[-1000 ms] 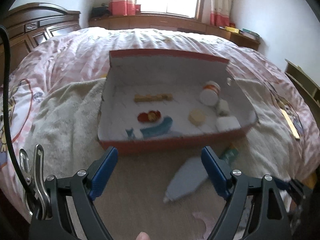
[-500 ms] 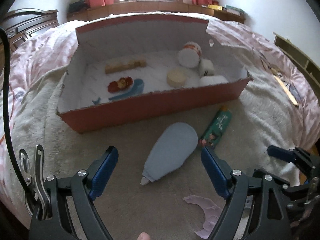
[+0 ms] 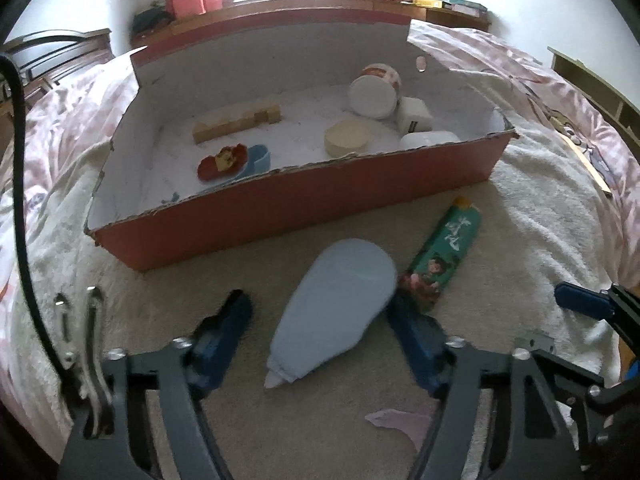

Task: Organize rigid objects
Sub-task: 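Grasp the light blue oval pad with the left gripper while the right grasps the green candy bar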

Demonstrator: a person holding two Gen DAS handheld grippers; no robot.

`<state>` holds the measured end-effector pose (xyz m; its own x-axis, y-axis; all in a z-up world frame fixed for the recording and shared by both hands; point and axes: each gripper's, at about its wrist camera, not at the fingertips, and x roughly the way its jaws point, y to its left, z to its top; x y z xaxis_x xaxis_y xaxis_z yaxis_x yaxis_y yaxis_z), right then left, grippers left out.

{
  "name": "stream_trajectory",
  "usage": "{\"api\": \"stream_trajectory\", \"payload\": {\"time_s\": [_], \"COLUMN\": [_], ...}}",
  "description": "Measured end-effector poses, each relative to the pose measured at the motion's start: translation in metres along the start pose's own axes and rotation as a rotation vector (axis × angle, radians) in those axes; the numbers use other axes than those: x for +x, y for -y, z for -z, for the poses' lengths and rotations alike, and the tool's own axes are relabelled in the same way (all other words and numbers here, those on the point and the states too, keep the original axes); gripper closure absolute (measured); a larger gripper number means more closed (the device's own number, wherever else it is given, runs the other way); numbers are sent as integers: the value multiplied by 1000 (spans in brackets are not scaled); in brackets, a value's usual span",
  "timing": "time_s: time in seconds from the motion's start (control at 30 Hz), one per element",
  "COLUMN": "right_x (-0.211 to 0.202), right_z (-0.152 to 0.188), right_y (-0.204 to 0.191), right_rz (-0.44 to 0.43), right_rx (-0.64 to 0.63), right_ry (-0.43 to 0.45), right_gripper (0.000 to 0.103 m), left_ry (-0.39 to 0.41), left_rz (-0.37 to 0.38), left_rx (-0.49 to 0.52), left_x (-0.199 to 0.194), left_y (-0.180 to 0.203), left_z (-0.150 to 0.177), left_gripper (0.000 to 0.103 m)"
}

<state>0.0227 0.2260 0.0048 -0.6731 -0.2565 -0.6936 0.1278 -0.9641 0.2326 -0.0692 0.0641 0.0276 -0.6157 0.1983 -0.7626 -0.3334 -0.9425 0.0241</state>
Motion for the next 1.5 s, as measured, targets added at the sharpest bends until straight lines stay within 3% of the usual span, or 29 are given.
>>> {"api": "stream_trajectory", "payload": {"time_s": [0.07, 0.17, 0.43, 0.57, 0.73, 0.9, 1.03, 1.5], "right_x": [0, 0, 2, 9, 25, 47, 53, 72], "right_z": [1, 1, -5, -18, -38, -54, -58, -65], "right_y": [0, 0, -3, -10, -25, -42, -51, -45], "right_rz": [-1, -2, 12, 1, 4, 20, 55, 85], "right_rx": [0, -1, 17, 35, 8, -170, -288, -292], "right_ry": [2, 4, -8, -20, -5, -64, -57, -35], "right_gripper": [20, 20, 19, 20, 20, 16, 14, 7], "left_ry": [14, 16, 12, 25, 47, 54, 62, 66], "left_rz": [-5, 1, -53, -39, -49, -36, -42, -52], "left_rx": [9, -4, -167, -219, -212, -223, -218, -210], "left_x": [-3, -5, -15, -17, -16, -16, -16, -16], "left_y": [2, -1, -36, -48, -45, -47, -45, -45], "left_z": [0, 0, 15, 23, 24, 26, 26, 27], "left_gripper": [57, 63, 63, 63, 63, 63, 63, 63]}}
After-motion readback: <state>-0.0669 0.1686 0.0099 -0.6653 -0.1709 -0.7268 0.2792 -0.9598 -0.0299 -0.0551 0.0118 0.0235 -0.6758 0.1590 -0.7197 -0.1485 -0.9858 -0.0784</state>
